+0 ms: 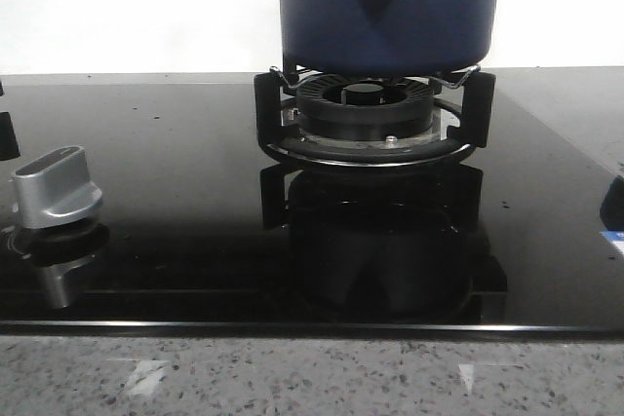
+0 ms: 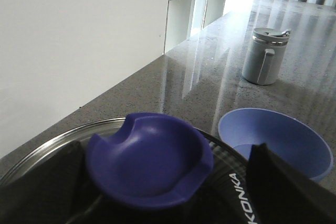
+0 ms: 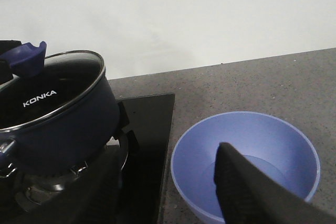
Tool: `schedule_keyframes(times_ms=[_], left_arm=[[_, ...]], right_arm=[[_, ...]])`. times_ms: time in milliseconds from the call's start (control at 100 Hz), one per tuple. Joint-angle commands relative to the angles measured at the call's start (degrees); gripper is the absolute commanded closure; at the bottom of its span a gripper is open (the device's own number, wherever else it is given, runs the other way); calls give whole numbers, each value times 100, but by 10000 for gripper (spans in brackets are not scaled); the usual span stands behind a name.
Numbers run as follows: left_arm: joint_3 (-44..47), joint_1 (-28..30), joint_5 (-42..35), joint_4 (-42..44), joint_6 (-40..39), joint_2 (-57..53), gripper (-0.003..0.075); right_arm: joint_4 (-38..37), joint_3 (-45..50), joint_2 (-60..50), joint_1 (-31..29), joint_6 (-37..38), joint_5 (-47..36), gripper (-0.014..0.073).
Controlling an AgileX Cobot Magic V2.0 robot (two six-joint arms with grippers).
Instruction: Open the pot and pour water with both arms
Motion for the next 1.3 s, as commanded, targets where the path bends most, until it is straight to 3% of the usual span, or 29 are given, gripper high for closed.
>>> schedule_keyframes(times_ms=[0, 820, 940, 1200, 1290], left_arm=[[-204, -43, 142, -496, -53, -207, 163], [-204, -275, 94, -637, -53, -80, 172], [-204, -275, -55, -637, -53, -80, 220], [-204, -275, -118, -637, -53, -80, 426], [-204, -275, -95, -637, -53, -80, 463]], right_arm=[[27, -198, 90, 15, -57, -391, 231], [37, -198, 90, 15, -57, -391, 231], [37, -198, 90, 15, -57, -391, 231], [37, -198, 90, 15, -57, -384, 231], [37, -198, 90, 15, -57, -384, 231]])
